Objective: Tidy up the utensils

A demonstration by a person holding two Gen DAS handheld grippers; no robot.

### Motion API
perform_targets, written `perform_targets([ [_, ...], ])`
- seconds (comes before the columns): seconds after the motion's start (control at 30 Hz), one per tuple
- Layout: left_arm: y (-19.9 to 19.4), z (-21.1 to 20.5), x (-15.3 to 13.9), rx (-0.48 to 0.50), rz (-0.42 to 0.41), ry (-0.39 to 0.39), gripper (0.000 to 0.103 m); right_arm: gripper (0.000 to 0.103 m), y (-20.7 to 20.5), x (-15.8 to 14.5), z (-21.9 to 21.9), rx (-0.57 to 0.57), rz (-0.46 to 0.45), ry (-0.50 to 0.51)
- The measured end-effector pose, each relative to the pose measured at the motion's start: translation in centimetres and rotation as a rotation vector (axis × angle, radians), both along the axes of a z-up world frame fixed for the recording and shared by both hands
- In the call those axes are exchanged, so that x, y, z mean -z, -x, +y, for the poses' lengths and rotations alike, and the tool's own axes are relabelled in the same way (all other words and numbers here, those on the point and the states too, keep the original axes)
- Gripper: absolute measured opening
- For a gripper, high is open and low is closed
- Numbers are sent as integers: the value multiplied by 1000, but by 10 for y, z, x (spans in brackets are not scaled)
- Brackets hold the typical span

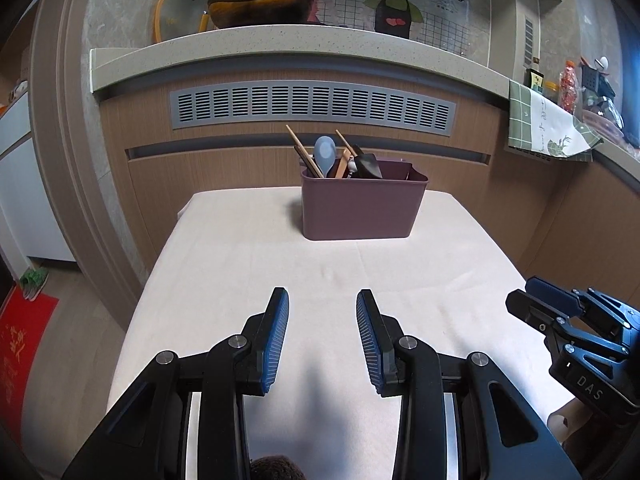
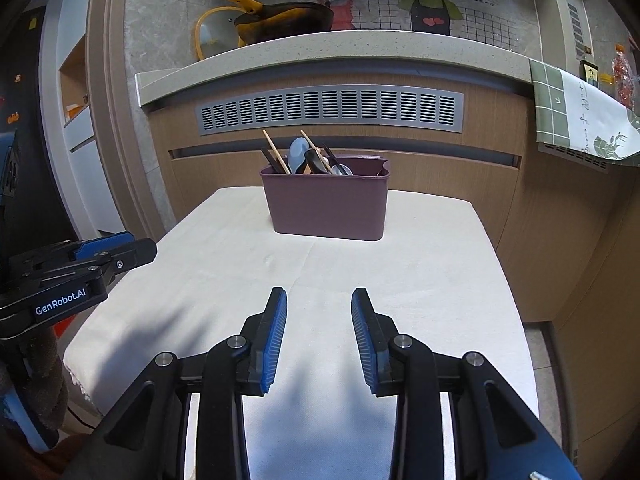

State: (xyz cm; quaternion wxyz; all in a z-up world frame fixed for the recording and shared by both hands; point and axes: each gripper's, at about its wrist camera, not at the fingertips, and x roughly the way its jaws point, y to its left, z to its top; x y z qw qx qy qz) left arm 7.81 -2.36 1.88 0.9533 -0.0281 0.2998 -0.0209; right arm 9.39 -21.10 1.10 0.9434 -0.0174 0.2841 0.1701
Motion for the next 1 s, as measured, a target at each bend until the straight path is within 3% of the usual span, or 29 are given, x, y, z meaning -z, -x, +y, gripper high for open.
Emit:
perform_targets([
  [1.0, 0, -4, 8, 4, 19, 1, 36, 34, -1, -4, -6, 23, -15, 8],
])
